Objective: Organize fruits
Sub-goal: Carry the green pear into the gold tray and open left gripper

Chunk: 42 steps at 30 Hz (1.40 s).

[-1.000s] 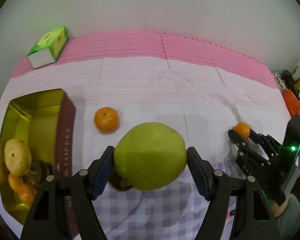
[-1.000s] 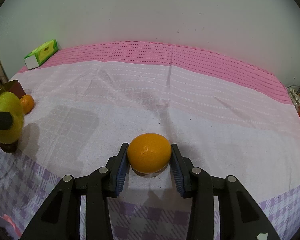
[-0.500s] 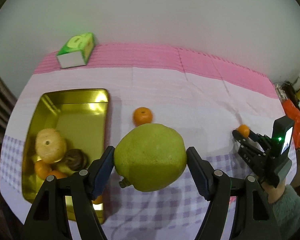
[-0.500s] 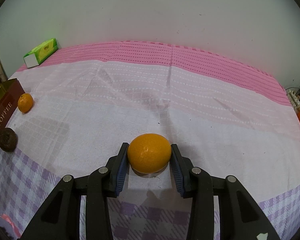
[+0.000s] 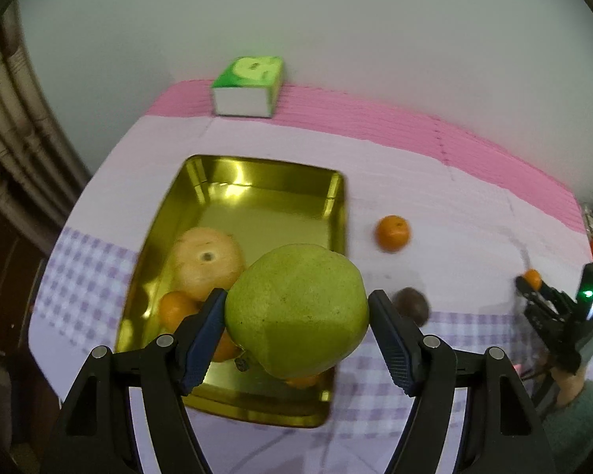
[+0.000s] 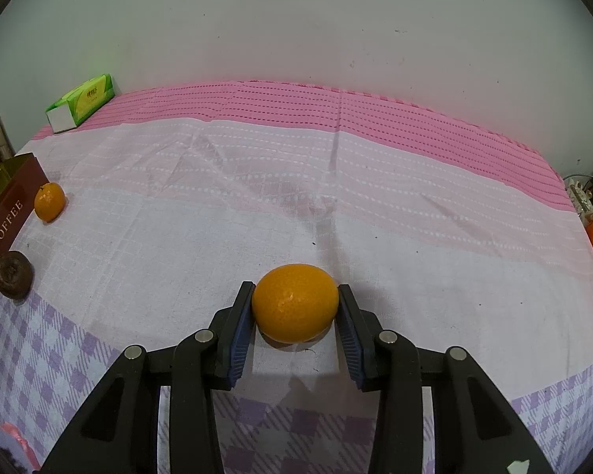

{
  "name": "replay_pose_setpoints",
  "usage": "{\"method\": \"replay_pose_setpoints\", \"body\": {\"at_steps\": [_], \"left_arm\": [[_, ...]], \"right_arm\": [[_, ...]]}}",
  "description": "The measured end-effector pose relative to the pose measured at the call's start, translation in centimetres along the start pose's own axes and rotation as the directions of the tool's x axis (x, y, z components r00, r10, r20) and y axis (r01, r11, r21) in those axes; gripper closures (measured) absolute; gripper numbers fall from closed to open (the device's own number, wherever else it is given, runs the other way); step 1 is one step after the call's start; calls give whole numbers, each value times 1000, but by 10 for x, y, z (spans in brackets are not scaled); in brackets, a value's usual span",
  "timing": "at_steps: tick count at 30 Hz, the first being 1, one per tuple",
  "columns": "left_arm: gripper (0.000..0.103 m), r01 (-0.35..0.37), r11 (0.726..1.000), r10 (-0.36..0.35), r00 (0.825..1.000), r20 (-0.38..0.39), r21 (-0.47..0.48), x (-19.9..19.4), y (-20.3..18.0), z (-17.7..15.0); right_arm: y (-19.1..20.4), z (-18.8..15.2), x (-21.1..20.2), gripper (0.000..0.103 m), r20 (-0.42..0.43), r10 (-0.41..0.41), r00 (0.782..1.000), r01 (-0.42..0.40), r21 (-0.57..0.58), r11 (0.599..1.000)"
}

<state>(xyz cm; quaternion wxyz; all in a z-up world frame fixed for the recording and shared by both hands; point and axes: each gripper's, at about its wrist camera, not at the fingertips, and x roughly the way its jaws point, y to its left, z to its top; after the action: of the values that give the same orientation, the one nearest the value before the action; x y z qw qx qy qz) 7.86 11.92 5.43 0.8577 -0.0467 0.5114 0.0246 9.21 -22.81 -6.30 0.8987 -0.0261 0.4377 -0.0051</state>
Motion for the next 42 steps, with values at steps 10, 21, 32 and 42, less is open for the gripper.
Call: {"method": "replay_pose_setpoints", "body": {"at_steps": [10,21,32,42], "left_arm": [[31,-29,998,27,999,-40,-56,17,26,-7],[31,-52,996,46,996,-76,-69,34,34,-13],[31,-56,997,53,997,-58,-46,42,30,-9],[31,-74,997,73,996,-55,-24,47,25,-6]], "right_arm": [[0,0,1,66,0,-2,1000,2,-2,1000],[0,0,1,66,0,-3,1000,3,-2,1000],[0,0,1,66,0,-5,1000,5,-3,1000],[-1,0,2,66,2,-9,1000,9,-8,1000]]}}
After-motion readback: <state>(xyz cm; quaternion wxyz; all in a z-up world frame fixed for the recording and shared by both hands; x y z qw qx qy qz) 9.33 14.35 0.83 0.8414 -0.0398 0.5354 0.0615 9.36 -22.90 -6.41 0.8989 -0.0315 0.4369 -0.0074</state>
